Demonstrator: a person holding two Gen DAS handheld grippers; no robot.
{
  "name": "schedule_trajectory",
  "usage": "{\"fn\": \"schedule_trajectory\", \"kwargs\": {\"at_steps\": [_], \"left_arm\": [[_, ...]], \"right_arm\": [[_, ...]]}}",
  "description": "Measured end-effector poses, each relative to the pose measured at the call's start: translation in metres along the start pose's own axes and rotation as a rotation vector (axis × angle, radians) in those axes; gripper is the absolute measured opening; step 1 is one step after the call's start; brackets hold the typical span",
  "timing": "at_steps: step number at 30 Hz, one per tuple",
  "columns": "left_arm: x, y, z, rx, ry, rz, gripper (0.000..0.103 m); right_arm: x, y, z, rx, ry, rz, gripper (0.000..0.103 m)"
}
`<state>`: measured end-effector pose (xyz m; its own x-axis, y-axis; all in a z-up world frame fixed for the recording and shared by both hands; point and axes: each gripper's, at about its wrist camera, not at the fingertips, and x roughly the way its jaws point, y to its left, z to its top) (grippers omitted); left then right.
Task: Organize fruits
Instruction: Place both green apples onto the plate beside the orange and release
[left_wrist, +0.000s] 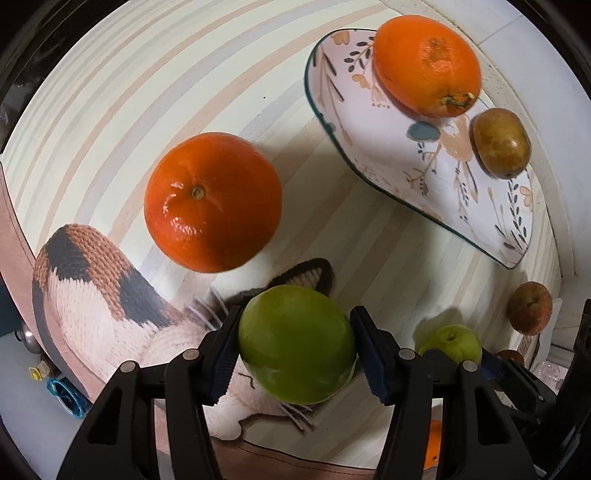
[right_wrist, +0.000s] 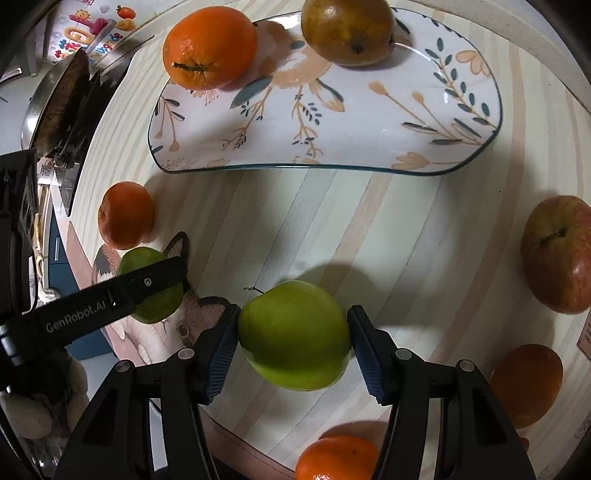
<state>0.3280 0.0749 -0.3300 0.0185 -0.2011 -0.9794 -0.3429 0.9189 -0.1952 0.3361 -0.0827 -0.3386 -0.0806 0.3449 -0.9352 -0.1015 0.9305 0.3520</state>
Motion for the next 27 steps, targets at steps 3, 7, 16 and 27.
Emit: {"fn": "schedule_trajectory", "kwargs": {"at_steps": [3,7,16,27], "left_arm": [[-0.014,-0.008,-0.009,0.013,-0.014,-0.02,0.055],[-0.038,-0.023,-0.007,0.032,-0.051,-0.062,0.055],[-0.07,-0.047,0.036,0.125,-0.146,-0.019,0.056],[-0.045,-0.039,0.091,0.107,-0.109,0.079,0.056]], "right_arm": [[-0.008,-0.01,-0.002,0.04,-0.018,0.038,0.061],[-0.034,-0.017,0.004,0.081,-0.077,0.081,0.061],[-0.098,-0.078,0.077,0.27,-0.256,0.088,0.062],[-0.078,-0.104,0.161,0.367,-0.25,0.035,0.062]]}}
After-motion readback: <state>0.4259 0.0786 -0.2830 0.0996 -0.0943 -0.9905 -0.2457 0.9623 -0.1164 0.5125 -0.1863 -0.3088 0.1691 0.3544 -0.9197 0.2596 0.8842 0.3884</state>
